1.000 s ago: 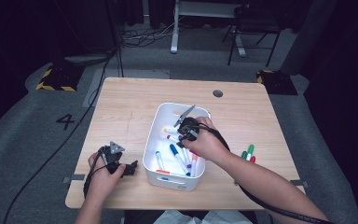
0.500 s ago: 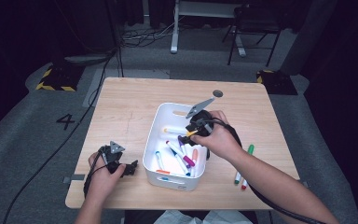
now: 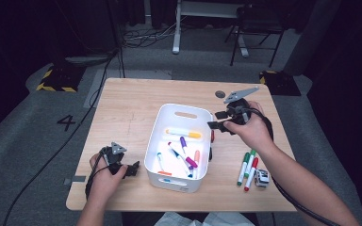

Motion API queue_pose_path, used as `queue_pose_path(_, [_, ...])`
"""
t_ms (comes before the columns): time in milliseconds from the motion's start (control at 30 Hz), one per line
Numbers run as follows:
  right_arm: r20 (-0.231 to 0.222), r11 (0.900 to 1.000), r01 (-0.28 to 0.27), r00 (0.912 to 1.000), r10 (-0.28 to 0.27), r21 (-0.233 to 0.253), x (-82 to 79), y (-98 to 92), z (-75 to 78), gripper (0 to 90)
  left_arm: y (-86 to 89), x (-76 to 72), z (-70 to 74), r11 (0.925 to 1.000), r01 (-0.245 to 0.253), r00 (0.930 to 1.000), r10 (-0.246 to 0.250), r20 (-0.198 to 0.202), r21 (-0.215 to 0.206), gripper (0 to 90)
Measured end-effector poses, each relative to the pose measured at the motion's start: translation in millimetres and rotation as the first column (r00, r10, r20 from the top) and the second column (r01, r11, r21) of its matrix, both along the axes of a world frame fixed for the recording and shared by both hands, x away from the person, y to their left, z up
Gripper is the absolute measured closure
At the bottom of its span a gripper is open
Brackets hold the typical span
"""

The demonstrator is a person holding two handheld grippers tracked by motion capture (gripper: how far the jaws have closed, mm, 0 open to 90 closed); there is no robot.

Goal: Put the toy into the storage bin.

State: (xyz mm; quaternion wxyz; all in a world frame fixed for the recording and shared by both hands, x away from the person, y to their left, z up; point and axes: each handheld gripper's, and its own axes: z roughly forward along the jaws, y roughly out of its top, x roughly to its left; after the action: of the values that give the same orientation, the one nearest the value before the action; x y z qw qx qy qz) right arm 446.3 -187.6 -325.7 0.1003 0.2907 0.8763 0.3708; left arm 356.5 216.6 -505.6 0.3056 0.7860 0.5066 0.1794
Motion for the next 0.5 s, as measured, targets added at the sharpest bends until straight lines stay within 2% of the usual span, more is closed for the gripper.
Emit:
queue_pose_path(100, [-0.025, 0.999, 0.047, 0.9986, -0.047, 0.004, 9.3, -15.0, -8.1, 47.4, 0.0, 0.0, 0.0, 1.0, 0.0, 1.0, 0.0, 0.0, -0.001, 0.1])
queue_pose_path(133, [-0.025, 0.999, 0.047, 0.9986, -0.047, 0.004, 9.3, -15.0, -8.1, 47.4, 0.0, 0.0, 0.0, 1.0, 0.0, 1.0, 0.0, 0.0, -0.001, 0.1])
queue_pose_path(167, [-0.032, 0.998, 0.07, 0.997, -0.07, -0.002, 16.2, -22.2, -16.6, 47.5, 0.0, 0.0, -0.1, 1.0, 0.0, 1.0, 0.0, 0.0, -0.001, 0.1])
queue_pose_path(200, [-0.032, 0.998, 0.07, 0.997, -0.07, -0.002, 16.2, -22.2, -16.6, 47.5, 0.0, 0.0, -0.1, 1.0, 0.0, 1.0, 0.0, 0.0, -0.001, 0.1])
queue_pose_path(300, [-0.056, 0.994, 0.107, 0.9926, -0.108, -0.012, 27.5, -30.7, -33.1, 47.6, -0.5, -0.7, -0.2, 1.0, -0.004, 1.0, 0.004, -0.003, -0.002, 0.2])
queue_pose_path(333, [-0.056, 0.994, 0.107, 0.9926, -0.108, -0.012, 27.5, -30.7, -33.1, 47.6, -0.5, -0.7, -0.2, 1.0, -0.004, 1.0, 0.004, -0.003, -0.002, 0.2])
queue_pose_path(367, [-0.062, 0.993, 0.12, 0.9908, -0.12, -0.011, 34.3, -33.2, -41.2, 47.6, -0.5, -0.5, -0.2, 1.0, -0.003, 1.0, 0.003, -0.002, -0.002, 0.2])
queue_pose_path(400, [-0.062, 0.993, 0.12, 0.9908, -0.12, -0.011, 34.3, -33.2, -41.2, 47.6, -0.5, -0.5, -0.2, 1.0, -0.003, 1.0, 0.003, -0.002, -0.002, 0.1])
queue_pose_path(500, [-0.08, 0.99, 0.141, 0.9867, -0.141, -0.014, 48.3, -35.4, -57.1, 47.6, -0.5, -0.5, -0.2, 1.0, -0.004, 1.0, 0.004, -0.002, -0.002, 0.1])
